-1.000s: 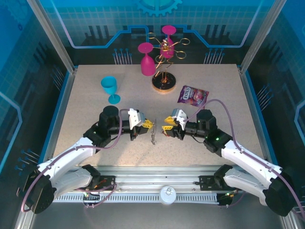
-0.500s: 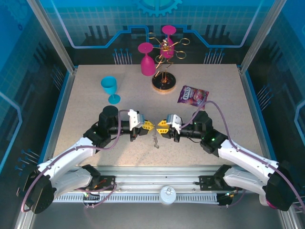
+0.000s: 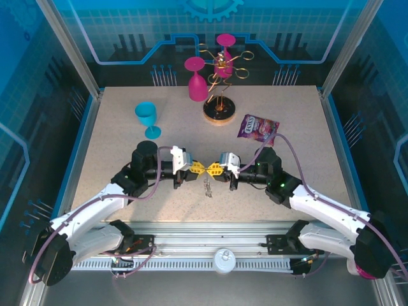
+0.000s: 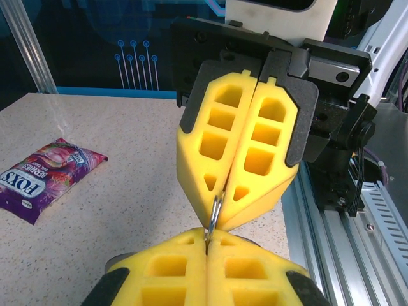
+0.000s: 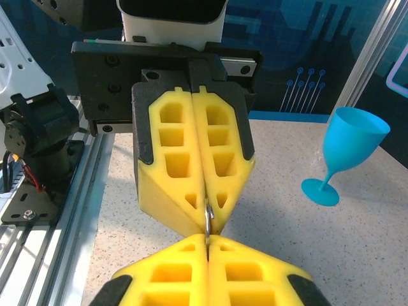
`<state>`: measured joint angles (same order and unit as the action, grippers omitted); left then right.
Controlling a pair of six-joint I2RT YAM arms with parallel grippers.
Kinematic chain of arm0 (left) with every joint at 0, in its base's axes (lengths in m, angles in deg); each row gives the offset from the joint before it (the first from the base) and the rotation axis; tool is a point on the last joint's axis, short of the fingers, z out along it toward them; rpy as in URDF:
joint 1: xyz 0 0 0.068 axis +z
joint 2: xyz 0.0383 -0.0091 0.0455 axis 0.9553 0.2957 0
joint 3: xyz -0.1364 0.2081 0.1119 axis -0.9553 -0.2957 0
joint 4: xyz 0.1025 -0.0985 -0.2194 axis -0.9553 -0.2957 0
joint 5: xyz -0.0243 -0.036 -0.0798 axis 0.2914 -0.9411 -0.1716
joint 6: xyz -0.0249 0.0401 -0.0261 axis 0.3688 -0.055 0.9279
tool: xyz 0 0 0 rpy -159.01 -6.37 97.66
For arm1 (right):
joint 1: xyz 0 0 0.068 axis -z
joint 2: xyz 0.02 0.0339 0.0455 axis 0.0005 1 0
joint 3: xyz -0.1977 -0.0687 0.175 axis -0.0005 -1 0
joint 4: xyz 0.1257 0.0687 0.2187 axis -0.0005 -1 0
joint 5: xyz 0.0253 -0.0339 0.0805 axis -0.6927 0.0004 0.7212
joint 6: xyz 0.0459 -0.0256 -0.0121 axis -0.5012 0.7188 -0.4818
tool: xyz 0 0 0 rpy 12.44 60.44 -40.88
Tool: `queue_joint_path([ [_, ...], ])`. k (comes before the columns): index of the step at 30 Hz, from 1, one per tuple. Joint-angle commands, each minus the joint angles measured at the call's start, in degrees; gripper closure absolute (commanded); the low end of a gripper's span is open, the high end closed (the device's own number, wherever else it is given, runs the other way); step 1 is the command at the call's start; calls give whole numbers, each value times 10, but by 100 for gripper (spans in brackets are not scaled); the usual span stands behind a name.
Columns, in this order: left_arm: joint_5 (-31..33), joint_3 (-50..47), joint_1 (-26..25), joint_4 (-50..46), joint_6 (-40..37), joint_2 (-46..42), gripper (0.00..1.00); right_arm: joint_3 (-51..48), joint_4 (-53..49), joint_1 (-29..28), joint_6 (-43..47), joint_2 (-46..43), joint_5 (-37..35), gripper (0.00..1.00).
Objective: Put the keys on the keyring
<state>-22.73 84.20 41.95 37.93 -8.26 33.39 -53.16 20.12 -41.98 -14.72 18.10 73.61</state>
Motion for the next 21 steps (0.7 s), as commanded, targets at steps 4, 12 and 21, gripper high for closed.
queue_joint_path([
  [4, -15, 30, -2, -51, -26, 3, 89, 60, -90, -11, 43, 6, 8, 100],
  [12, -16, 54, -22, -105, -69, 13, 85, 128, -214, -15, 76, 28, 17, 100],
  [21, -15, 56, -25, -115, -78, 7, 94, 162, -299, -18, 104, 43, 12, 100],
])
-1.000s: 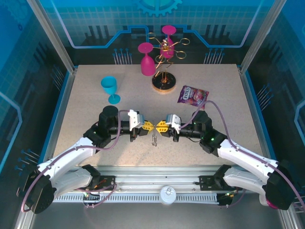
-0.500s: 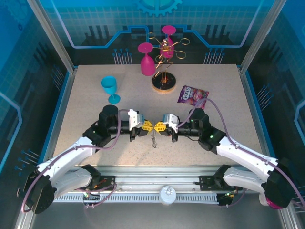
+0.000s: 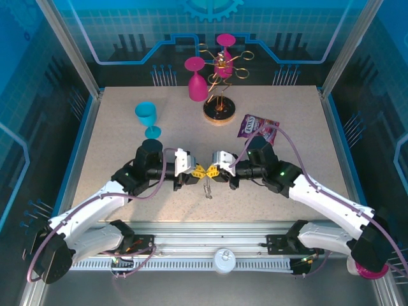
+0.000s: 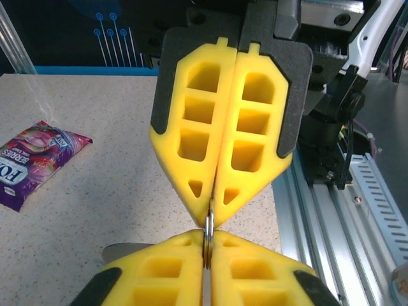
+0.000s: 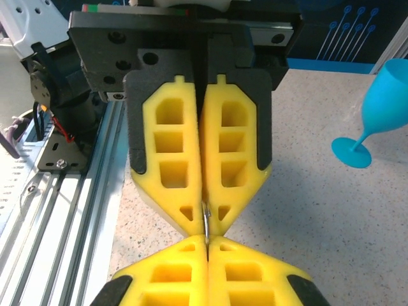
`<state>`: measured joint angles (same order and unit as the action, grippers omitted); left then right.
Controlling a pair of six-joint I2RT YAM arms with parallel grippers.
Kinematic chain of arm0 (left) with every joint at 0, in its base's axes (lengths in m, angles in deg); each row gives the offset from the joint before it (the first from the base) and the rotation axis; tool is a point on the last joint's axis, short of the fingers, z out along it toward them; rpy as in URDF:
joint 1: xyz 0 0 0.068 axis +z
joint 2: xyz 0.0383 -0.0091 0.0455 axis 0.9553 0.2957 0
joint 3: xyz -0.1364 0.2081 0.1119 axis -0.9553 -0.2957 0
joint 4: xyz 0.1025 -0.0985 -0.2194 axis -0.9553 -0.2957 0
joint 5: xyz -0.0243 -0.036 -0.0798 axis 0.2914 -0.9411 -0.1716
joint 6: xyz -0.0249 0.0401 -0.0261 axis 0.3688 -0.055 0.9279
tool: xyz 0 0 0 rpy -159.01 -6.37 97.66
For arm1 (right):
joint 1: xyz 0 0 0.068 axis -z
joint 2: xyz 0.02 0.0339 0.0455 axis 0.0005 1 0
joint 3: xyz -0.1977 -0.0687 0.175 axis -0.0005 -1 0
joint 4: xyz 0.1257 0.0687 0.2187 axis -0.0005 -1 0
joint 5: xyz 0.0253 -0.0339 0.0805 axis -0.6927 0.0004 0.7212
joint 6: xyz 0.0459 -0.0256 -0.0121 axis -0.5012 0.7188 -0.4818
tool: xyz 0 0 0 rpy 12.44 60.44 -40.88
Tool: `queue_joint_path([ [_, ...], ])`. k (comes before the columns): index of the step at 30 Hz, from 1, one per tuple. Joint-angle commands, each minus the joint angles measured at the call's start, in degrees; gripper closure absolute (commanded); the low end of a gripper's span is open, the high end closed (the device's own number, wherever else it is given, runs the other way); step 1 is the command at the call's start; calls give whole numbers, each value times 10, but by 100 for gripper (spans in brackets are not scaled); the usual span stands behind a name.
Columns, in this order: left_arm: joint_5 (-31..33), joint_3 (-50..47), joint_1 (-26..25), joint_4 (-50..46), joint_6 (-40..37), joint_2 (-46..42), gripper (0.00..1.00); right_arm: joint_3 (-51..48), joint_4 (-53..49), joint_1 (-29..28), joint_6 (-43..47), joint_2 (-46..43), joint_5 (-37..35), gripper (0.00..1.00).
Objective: Put the keys on the keyring
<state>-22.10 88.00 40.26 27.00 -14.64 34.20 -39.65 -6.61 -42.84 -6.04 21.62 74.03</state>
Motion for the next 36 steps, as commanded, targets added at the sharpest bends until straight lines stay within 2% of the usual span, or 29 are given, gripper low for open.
queue_joint_path([
  [1, -23, 20, -8, -7, -14, 2, 96, 38, -36, -10, 18, 12, 10, 100],
  [3, -25, 26, -11, -15, -20, 6, 100, 47, -47, -15, 23, 20, 11, 100],
  [8, -15, 32, -13, -15, -24, 6, 100, 50, -35, -14, 9, 18, 5, 100],
  [9, -6, 30, -13, -11, -23, 4, 100, 40, -18, -8, -6, 5, 3, 95],
  [10, 7, 25, -13, -4, -19, 0, 100, 26, 7, 3, -31, -11, -2, 76],
  [11, 23, 20, -14, 5, -11, -5, 100, 0, 31, 15, -59, -35, -13, 66],
  [13, 56, 10, -13, 16, 3, -14, 100, -37, 58, 43, -102, -78, -32, 61],
  [15, 99, 6, -13, 17, 34, -21, 100, -64, 55, 60, -149, -115, -107, 55],
  [17, 148, 7, -13, -1, 66, -31, 100, -87, 29, 66, -190, -142, -210, 55],
  [19, 191, 4, -14, -14, 100, -46, 100, -107, 4, 67, -230, -150, -275, 59],
  [23, 254, -4, -14, -38, 160, -74, 100, -116, -37, 62, -341, -118, -345, 72],
  [25, 281, -5, -13, -48, 201, -82, 100, -103, -68, 52, -398, -85, -374, 73],
  [27, 309, -3, -13, -64, 233, -82, 100, -78, -106, 45, -448, -40, -384, 72],
  [29, 355, 2, -14, -84, 258, -81, 100, -45, -148, 43, -483, 18, -365, 69],
  [32, 405, 9, -9, -104, 276, -73, 100, 10, -194, 38, -476, 103, -313, 66],
  [36, 414, 9, -2, -105, 286, -68, 100, 62, -214, 28, -469, 195, -287, 62],
])
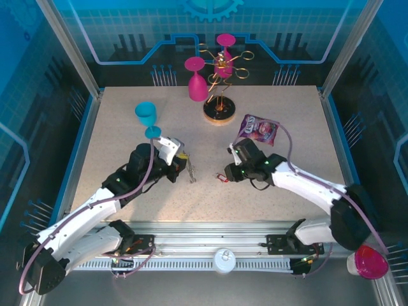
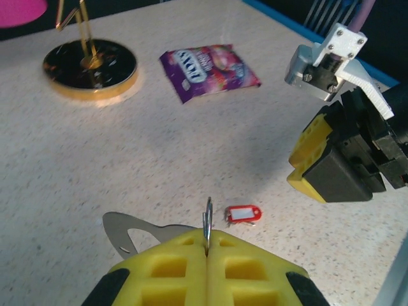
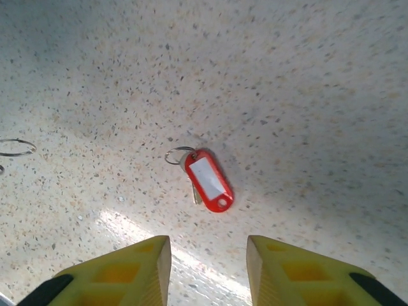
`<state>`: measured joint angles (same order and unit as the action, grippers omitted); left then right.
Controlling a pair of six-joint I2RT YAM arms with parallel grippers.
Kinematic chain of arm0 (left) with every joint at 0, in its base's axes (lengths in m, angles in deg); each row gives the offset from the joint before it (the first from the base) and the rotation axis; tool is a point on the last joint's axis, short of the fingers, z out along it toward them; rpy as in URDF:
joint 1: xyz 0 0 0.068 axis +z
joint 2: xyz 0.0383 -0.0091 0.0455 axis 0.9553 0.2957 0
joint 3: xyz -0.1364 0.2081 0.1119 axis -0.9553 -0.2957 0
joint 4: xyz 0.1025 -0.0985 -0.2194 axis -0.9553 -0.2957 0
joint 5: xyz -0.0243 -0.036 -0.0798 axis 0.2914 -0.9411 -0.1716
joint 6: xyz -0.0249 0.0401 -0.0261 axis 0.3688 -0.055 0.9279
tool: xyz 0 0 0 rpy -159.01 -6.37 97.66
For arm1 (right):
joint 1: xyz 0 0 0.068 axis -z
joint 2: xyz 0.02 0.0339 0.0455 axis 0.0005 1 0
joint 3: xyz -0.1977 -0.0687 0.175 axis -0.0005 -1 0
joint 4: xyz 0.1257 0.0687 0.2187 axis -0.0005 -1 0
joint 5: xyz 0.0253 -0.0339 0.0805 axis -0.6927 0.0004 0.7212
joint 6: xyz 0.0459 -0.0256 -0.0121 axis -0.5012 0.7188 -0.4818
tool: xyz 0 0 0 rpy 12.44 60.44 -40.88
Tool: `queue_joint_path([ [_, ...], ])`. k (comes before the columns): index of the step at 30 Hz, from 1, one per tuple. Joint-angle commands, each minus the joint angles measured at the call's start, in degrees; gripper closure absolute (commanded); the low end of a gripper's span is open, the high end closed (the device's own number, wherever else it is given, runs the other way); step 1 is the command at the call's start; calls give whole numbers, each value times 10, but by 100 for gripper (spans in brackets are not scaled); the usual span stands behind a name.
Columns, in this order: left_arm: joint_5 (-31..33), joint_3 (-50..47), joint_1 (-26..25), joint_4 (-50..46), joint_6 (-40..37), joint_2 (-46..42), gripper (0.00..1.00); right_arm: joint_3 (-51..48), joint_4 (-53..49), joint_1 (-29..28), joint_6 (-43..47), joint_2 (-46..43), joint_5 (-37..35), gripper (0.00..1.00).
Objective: Put the keys on the keyring
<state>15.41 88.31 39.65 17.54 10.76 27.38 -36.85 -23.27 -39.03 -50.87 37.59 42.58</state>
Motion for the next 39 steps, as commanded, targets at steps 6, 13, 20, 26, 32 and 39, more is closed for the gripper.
queue_joint_path([
  [6, 48, -2, 7, -3, 30, -2, 100, 109, -66, -46, -111, 137, -21, 60],
  [13, 48, -6, 7, 2, 22, -7, 100, 177, -121, -79, -280, 211, -141, 54],
  [20, 47, -9, 7, 5, 17, -11, 100, 230, -174, -94, -351, 274, -163, 56],
  [26, 45, -9, 7, 6, 14, -12, 100, 251, -169, -98, -343, 300, -152, 60],
  [32, 42, -10, 7, 8, 12, -12, 100, 263, -170, -99, -338, 317, -149, 64],
  [39, 40, -11, 7, 8, 10, -12, 100, 277, -177, -99, -331, 333, -151, 70],
])
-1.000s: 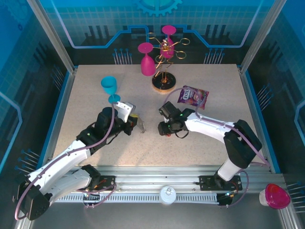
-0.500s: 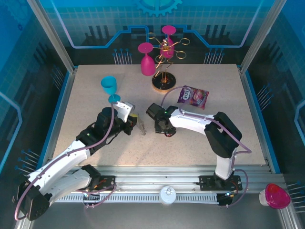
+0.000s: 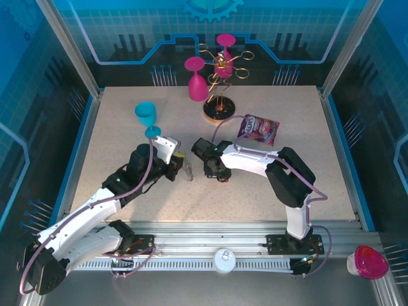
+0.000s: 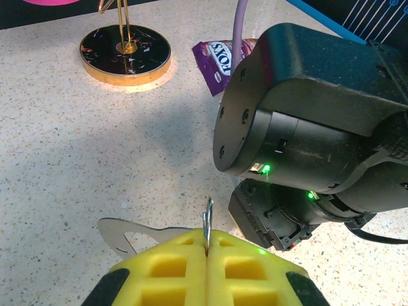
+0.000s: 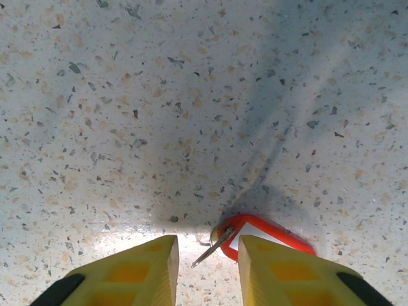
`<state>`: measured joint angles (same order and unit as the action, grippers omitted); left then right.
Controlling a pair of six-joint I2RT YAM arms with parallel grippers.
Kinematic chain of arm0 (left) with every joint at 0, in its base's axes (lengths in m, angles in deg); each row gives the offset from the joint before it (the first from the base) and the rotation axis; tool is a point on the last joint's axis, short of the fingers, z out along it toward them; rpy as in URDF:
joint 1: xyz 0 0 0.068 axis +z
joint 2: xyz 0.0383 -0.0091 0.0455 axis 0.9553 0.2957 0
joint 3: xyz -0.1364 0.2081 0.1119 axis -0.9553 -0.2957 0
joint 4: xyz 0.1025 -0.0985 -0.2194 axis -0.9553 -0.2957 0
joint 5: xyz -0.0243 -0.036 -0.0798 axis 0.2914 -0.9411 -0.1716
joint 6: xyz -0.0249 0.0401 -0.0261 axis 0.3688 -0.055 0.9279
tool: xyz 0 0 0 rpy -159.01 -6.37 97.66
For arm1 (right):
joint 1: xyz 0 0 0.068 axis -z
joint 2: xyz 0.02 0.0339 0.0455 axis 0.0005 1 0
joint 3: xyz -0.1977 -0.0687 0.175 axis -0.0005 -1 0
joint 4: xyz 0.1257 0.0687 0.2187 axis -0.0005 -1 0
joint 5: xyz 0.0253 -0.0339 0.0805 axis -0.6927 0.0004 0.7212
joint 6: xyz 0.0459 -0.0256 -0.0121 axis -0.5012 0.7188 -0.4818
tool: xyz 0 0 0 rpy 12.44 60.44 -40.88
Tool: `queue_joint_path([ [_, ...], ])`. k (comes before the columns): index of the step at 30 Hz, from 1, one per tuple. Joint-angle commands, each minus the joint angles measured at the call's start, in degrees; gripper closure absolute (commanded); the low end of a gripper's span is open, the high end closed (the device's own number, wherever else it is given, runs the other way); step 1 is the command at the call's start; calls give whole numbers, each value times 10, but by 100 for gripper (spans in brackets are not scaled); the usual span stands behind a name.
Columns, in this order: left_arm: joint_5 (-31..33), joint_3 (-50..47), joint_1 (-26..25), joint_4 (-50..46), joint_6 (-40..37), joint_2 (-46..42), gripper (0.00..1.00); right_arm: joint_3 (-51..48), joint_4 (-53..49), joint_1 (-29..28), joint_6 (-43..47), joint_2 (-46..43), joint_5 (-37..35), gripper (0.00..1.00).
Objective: Put the keys on the keyring
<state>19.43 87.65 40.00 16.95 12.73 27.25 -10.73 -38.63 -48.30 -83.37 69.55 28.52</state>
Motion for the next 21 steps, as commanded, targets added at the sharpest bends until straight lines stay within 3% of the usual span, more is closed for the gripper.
queue_joint_path([
  [1, -1, -5, 3, 14, -10, -12, 100, 17, -24, -6, -7, 14, -11, 71],
  [21, -5, -6, 3, 15, -12, -12, 100, 25, -39, -5, -7, 27, -15, 84],
])
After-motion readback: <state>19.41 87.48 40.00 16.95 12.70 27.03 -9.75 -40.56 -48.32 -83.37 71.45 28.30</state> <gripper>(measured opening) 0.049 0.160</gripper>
